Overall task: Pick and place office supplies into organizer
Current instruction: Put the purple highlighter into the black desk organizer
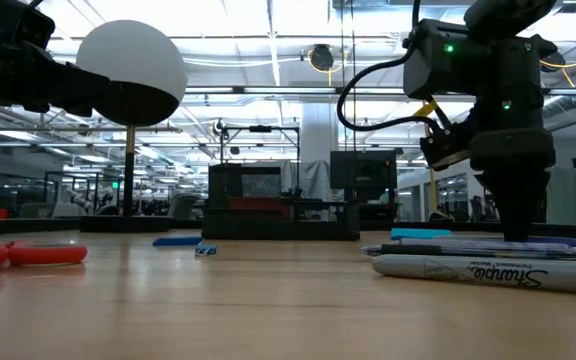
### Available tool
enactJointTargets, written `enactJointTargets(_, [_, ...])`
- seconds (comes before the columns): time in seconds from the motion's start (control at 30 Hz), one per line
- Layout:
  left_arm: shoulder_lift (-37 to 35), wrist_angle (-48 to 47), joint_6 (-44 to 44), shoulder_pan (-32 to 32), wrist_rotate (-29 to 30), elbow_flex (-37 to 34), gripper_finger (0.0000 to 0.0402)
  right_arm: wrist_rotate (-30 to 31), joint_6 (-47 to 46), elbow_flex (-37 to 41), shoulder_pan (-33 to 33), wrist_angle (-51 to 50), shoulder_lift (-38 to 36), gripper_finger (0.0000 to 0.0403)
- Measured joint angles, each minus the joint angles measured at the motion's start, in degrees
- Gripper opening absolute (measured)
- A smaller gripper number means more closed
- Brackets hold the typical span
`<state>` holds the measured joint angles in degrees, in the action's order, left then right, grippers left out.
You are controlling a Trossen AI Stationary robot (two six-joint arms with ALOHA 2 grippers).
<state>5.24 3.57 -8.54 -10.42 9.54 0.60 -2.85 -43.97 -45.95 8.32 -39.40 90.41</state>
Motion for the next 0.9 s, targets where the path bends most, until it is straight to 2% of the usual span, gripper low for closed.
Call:
enactJointTargets(0.4, [0.01, 0.0, 0.0, 0.01, 0.0, 0.02, 0.012, -1.03, 1.23, -0.02, -0.11, 0.66, -1.52, 0.0026])
enactJointTargets(0.63, [0.0, 0.02, 0.01, 0.0, 0.0, 0.02, 0.012, -2.79, 2.91, 0.22, 0.0, 1.43, -6.42, 0.0026])
enactJointTargets(0.9, [0.01, 0.0, 0.0, 0.0, 0.0, 0.0, 0.012, 0.41, 5.68, 0.2, -0.04, 6.13, -12.39, 0.0026])
